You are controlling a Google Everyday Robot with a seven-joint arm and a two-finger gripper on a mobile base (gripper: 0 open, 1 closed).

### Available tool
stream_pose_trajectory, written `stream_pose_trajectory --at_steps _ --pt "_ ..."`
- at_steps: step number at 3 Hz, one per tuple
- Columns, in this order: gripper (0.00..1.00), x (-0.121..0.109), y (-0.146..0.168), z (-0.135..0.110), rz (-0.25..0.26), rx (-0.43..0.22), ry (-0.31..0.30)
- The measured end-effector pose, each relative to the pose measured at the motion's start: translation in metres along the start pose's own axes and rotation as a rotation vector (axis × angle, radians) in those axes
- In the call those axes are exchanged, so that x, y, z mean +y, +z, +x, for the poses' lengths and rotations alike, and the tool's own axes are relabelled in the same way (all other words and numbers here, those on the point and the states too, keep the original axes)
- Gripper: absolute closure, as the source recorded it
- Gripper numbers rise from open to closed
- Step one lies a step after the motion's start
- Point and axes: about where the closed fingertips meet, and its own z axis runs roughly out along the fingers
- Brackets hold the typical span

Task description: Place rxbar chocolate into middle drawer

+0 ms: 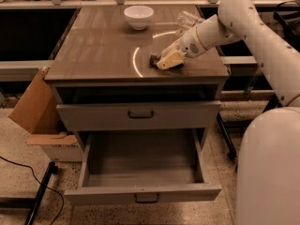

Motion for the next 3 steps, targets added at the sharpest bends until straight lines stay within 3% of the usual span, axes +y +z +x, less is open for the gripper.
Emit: stream_pose_trajectory --at_steps 1,2,3 --pt "1.0 0.0 -0.002 -0.002 0.0 0.0 0.0" --pt "1.0 0.003 -0.006 -0.006 0.005 -0.005 -0.009" --pt "1.0 0.03 -0.04 -0.037 0.046 -0.046 -0.086"
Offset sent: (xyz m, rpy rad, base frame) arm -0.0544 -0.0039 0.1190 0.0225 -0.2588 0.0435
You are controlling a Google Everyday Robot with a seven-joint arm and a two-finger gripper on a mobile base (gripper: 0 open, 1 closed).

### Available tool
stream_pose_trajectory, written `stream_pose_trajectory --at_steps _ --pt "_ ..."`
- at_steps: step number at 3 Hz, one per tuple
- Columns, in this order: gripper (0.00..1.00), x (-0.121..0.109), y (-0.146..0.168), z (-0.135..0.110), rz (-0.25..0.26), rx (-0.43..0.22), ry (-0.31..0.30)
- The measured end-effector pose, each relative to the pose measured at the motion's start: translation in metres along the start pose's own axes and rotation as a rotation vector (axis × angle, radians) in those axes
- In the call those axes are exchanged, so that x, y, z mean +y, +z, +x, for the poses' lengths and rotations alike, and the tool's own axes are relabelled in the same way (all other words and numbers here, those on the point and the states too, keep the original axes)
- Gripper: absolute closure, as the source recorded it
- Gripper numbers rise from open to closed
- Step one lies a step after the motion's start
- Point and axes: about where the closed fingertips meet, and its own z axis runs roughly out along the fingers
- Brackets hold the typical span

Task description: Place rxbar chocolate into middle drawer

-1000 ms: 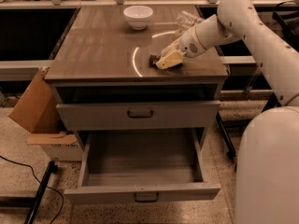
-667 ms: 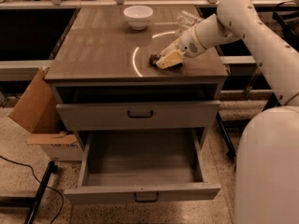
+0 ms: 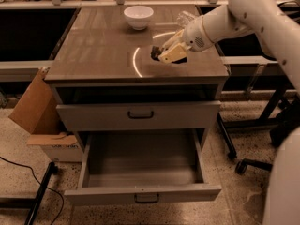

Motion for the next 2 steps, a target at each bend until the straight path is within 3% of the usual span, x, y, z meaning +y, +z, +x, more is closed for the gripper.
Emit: stream_pose_trajectory --at_steps 1,2 --pt "1.0 0.0192 -0.0253 -0.0279 0.035 -0.03 -0.065" --pt "1.0 0.0211 -0.027 -0.0309 0.036 -0.03 -0.07"
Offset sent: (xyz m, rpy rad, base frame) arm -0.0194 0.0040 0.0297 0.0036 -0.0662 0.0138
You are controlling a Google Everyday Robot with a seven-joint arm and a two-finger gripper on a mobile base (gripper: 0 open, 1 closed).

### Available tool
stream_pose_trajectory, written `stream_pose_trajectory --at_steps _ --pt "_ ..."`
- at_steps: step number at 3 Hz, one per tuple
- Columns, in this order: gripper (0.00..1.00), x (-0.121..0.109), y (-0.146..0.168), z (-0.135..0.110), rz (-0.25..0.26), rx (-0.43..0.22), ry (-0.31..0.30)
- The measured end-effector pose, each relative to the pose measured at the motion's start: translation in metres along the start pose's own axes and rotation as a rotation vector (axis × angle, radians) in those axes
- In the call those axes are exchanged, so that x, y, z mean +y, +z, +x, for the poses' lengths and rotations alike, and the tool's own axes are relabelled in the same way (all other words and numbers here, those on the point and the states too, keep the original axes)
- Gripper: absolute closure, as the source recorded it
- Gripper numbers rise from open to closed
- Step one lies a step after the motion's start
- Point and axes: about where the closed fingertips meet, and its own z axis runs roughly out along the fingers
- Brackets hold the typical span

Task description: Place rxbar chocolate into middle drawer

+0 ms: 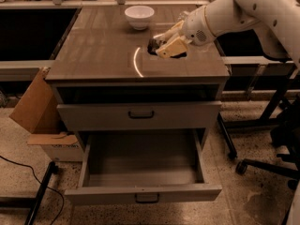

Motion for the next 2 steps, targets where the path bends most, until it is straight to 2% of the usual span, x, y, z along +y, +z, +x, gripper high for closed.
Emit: stream_pose_trajectory --at_steps 1,2 --pt "1.0 0.002 0.004 0.002 -0.028 0.004 0.002" --pt "1.0 0.022 -0.015 -0.003 -0.033 -0.019 0.002"
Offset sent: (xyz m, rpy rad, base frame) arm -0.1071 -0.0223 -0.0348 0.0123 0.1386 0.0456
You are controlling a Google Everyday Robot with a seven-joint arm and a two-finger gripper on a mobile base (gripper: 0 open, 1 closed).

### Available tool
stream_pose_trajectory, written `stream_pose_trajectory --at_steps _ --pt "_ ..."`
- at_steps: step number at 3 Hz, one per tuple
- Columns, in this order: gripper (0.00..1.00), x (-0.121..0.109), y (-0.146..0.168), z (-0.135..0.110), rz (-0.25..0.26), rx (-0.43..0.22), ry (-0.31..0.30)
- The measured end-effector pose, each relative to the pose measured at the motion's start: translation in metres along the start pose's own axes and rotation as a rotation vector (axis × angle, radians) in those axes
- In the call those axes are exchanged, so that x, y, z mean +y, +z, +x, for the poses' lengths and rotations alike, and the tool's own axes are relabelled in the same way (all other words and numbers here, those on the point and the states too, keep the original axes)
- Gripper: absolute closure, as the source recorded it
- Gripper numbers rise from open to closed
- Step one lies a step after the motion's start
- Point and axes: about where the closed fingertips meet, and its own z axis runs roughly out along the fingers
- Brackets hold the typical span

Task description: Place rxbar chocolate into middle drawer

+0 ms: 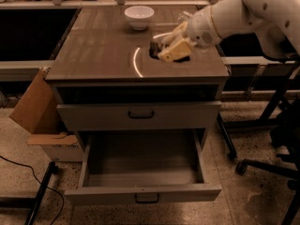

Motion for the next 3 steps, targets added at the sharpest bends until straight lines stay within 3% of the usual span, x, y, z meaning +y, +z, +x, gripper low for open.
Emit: stream_pose_trajectory --at_steps 1,2,3 --pt "1.0 0.066 -0.007 0.034 -0.048 0.003 0.074" --pt "1.0 0.114 0.006 0.074 -0.104 0.015 0.166" --pt "1.0 0.114 0.006 0.074 -0.104 0.015 0.166"
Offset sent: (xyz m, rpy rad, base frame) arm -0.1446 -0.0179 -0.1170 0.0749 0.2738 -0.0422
